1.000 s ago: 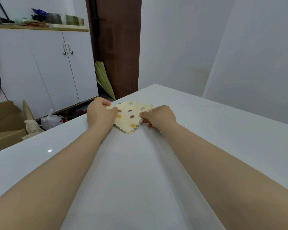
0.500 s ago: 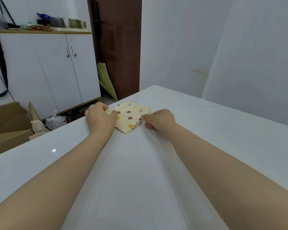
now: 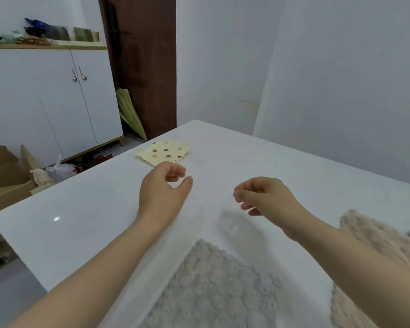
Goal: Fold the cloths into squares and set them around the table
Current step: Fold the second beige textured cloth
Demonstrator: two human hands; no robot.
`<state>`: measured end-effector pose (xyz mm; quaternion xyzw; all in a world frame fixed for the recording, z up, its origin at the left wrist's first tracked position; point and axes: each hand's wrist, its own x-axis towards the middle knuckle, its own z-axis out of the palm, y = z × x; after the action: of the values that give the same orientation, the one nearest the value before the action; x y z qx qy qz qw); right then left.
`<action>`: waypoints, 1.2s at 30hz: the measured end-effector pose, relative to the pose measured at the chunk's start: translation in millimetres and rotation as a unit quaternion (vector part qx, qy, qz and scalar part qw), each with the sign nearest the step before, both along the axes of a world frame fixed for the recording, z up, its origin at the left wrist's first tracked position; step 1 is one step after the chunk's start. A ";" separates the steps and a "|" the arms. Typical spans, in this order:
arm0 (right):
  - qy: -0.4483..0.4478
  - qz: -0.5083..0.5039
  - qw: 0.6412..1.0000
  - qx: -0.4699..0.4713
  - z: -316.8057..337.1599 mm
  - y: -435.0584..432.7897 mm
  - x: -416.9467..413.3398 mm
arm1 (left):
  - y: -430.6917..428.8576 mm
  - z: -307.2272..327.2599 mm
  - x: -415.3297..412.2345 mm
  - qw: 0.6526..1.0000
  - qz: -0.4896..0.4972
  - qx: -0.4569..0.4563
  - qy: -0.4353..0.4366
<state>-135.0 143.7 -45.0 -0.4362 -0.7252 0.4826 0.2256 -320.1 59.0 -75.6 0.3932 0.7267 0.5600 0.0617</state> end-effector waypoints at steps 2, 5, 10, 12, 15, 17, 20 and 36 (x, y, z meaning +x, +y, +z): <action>-0.005 -0.019 1.000 0.008 5.2 -23.6 33.1 | -18.8 6.6 29.1 1.000 -0.027 -0.002 -0.012; 0.000 -0.051 0.998 0.021 11.0 -59.0 78.5 | -47.4 13.4 72.6 0.997 -0.066 -0.009 -0.032; 0.006 -0.078 0.996 0.043 15.1 -110.5 152.5 | -92.7 22.3 141.2 0.991 -0.127 -0.013 -0.047; -0.001 -0.095 0.994 0.054 16.2 -127.9 181.7 | -107.2 23.0 166.4 0.988 -0.148 -0.019 -0.049; -0.013 -0.107 0.992 0.072 14.5 -150.8 221.9 | -123.4 20.1 201.5 0.983 -0.173 -0.031 -0.049; -0.020 -0.113 0.990 0.077 11.3 -163.6 245.2 | -131.8 16.9 224.1 0.980 -0.187 -0.036 -0.054; -0.012 -0.124 0.990 0.068 6.8 -177.4 276.6 | -139.3 12.0 258.0 0.976 -0.206 -0.044 -0.055; -0.079 -0.186 0.967 0.158 -31.6 -180.4 339.3 | -117.0 -24.4 324.5 0.962 -0.239 -0.116 0.057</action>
<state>204.3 -36.7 -76.6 -0.5585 -0.7141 0.2754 0.3199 4.4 -58.0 -100.0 0.5769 0.6734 0.4178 0.1977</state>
